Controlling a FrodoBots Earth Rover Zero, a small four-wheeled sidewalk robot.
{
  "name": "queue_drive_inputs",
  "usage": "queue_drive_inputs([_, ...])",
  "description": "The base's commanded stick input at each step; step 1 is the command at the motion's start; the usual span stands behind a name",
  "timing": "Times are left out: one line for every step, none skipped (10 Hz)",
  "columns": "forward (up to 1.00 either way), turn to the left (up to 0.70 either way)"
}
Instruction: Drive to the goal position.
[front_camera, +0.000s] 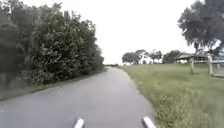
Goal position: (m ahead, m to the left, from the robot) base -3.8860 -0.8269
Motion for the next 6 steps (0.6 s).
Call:
queue_drive_inputs([0.70,0.00])
queue_drive_inputs([0.70,0.00])
queue_drive_inputs([0.70,0.00])
queue_drive_inputs([0.70,0.00])
queue_drive_inputs([0.70,0.00])
queue_drive_inputs([0.70,0.00])
